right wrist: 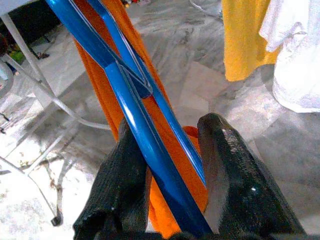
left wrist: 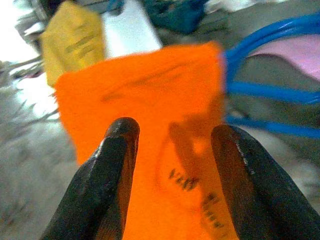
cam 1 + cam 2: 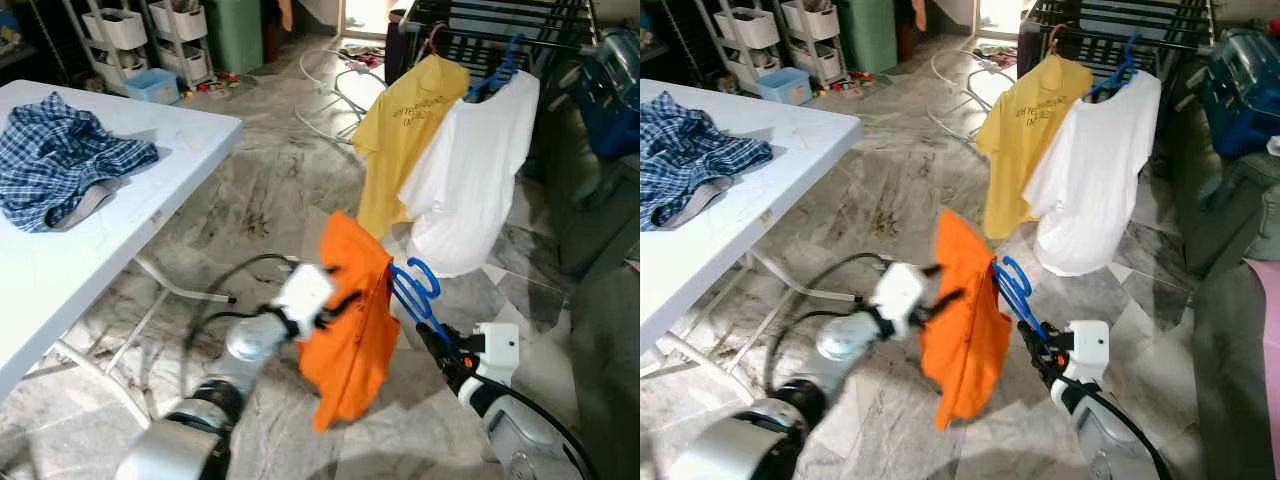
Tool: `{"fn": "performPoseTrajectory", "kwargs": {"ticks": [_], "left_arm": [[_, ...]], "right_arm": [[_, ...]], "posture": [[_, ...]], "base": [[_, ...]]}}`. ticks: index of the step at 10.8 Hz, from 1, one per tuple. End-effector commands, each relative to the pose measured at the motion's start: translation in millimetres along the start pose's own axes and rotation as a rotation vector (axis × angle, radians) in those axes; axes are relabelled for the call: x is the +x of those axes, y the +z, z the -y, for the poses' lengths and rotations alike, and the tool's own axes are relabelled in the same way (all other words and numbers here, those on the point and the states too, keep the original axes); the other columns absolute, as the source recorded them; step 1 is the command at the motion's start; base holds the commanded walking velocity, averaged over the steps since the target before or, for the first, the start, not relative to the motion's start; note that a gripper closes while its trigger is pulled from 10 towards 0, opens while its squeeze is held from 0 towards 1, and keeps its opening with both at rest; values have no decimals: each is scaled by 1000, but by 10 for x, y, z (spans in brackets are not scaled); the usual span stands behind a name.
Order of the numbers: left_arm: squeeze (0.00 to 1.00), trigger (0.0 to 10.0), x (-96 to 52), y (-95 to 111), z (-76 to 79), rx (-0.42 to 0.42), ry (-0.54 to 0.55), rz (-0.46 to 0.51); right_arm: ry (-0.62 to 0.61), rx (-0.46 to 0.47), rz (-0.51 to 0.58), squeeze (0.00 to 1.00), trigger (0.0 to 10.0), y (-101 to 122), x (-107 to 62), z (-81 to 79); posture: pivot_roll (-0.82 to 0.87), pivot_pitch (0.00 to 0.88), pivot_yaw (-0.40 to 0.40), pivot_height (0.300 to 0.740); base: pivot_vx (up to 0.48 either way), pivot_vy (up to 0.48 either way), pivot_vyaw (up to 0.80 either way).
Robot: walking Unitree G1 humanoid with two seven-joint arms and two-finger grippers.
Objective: Hang hanger
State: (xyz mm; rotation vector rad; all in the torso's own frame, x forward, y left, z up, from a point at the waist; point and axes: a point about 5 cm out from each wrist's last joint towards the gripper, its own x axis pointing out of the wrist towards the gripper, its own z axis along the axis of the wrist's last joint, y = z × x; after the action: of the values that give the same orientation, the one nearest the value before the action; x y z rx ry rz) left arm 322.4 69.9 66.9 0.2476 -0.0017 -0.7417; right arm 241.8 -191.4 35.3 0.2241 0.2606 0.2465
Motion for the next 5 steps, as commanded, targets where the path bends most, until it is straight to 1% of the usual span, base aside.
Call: {"fn": "performPoseTrajectory", "kwargs": {"ticks": [1,3,5], "left_arm": [[1000,10000,-11,-46,-98,-24,96,-56],[1000,10000,-125,-181,-347,-119,371,-168],[1000,10000,-145,-168,-426,-183,484,-155]], "right_arm": [[-2,-1,51,0,0,74,-14,29],[-21,3,119,0,0,125,-29,17],[-14,3,137,0,0,156,-12,24]], "posture": [[-26,0,-39,740],[-7,0,-55,740],[22,0,-75,740]], "base": [[0,0,0],[0,0,0],[0,0,0]]}}
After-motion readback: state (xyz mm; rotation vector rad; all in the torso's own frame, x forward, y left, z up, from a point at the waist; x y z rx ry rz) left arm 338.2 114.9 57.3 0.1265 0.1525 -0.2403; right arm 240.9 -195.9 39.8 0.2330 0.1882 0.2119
